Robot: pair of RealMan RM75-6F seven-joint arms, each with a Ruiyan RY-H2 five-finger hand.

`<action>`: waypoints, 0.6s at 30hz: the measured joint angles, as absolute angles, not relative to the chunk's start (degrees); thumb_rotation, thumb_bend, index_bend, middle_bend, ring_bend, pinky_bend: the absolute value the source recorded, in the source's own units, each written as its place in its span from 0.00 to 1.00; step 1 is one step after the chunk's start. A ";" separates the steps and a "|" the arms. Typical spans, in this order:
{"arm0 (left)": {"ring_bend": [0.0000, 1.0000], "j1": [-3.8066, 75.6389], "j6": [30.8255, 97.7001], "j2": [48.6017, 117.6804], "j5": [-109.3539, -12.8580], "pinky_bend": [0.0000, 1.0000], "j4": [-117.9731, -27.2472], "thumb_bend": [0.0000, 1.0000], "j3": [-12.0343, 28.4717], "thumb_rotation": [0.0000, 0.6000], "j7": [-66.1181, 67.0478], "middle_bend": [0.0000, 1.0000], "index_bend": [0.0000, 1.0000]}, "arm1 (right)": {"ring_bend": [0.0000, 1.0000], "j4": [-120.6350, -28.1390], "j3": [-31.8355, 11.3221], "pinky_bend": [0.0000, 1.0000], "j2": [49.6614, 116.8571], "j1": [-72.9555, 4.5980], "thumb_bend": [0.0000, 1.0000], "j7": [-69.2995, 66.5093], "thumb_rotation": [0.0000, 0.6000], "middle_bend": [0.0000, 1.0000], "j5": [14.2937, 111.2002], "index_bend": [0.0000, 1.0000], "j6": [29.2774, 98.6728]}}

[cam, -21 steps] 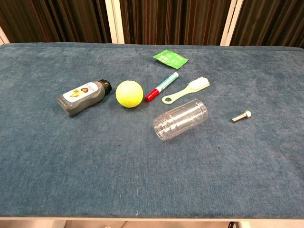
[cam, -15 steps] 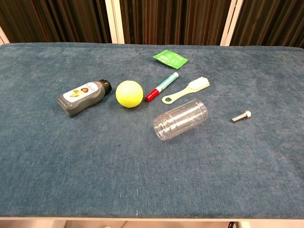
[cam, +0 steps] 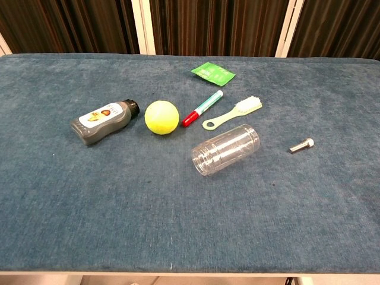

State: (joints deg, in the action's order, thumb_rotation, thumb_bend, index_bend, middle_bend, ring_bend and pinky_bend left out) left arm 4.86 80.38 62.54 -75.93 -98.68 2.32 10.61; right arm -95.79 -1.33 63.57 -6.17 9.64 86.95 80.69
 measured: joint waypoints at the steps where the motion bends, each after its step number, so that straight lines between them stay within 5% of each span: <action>1: 0.06 4.89 80.26 62.45 -75.85 0.12 -98.76 0.42 2.34 1.00 10.56 0.03 0.19 | 0.02 -95.65 -1.54 0.03 63.45 -6.94 0.29 9.46 1.00 0.07 86.78 0.30 79.40; 18: 0.06 4.59 80.27 61.97 -74.92 0.12 -99.21 0.42 2.58 1.00 9.95 0.03 0.19 | 0.02 -85.62 -7.42 0.04 71.95 -28.43 0.32 12.33 1.00 0.07 79.66 0.45 52.21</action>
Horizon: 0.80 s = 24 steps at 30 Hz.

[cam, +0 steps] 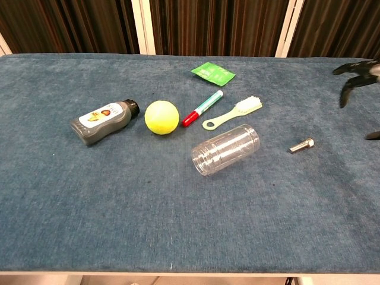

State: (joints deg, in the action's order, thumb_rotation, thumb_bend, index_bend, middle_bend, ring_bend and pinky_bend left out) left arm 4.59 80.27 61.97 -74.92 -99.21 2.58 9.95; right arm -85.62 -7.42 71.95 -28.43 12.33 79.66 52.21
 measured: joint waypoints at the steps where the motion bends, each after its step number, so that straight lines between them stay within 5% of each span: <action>1: 0.06 4.60 80.22 61.96 -74.89 0.12 -99.22 0.42 2.57 1.00 9.96 0.03 0.19 | 0.02 -84.85 -7.54 0.04 72.75 -29.09 0.33 12.37 1.00 0.07 79.41 0.46 51.60; 24: 0.06 4.70 79.97 61.86 -74.79 0.12 -99.20 0.42 2.54 1.00 10.21 0.03 0.19 | 0.03 -76.02 -5.59 0.05 81.66 -36.11 0.43 10.27 1.00 0.07 77.92 0.52 45.63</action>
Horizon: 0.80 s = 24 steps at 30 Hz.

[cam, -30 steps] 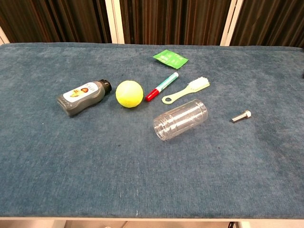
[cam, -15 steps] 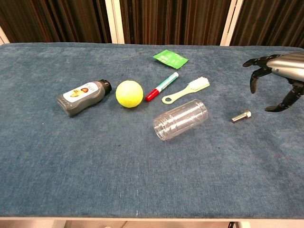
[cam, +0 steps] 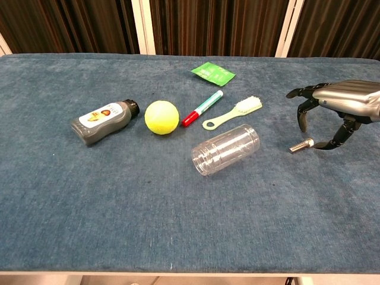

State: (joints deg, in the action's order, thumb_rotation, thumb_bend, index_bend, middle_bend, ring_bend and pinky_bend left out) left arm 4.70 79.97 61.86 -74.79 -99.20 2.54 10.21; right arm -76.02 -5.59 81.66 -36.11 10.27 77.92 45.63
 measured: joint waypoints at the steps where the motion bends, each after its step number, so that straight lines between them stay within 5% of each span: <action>1: 0.06 4.71 79.94 61.85 -74.79 0.12 -99.21 0.42 2.53 1.00 10.22 0.03 0.19 | 0.03 -75.89 -5.50 0.05 81.81 -36.23 0.43 10.29 1.00 0.07 77.85 0.52 45.54; 24: 0.06 4.68 79.46 61.45 -74.56 0.12 -99.60 0.42 2.45 1.00 9.27 0.03 0.19 | 0.04 -73.59 -3.74 0.07 84.80 -38.38 0.50 10.91 1.00 0.07 77.14 0.56 44.72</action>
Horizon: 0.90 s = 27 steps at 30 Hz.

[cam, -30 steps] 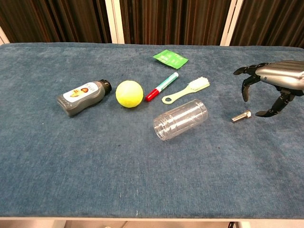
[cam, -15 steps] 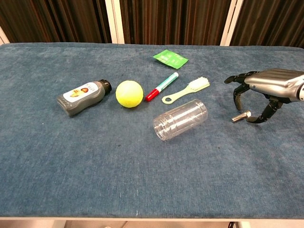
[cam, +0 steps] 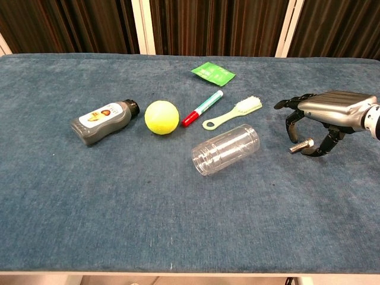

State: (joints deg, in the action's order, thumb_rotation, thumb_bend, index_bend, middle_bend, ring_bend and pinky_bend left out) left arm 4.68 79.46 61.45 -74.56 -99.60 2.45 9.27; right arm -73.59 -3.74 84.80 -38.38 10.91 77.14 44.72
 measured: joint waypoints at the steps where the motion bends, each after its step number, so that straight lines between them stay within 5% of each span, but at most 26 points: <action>1: 0.06 4.68 79.38 61.41 -74.48 0.12 -99.64 0.42 2.44 1.00 9.23 0.03 0.19 | 0.04 -73.53 -3.72 0.07 84.87 -38.36 0.51 10.89 1.00 0.07 77.13 0.56 44.88; 27: 0.06 4.62 79.09 61.14 -73.24 0.12 -100.44 0.42 2.53 1.00 9.72 0.03 0.19 | 0.10 -73.88 -3.97 0.12 85.40 -38.40 0.67 8.23 1.00 0.07 78.67 0.69 48.86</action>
State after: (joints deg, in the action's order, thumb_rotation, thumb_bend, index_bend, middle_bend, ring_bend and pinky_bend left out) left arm 4.62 79.09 61.14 -73.24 -100.44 2.53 9.72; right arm -73.88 -3.97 85.40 -38.40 8.23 78.67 48.86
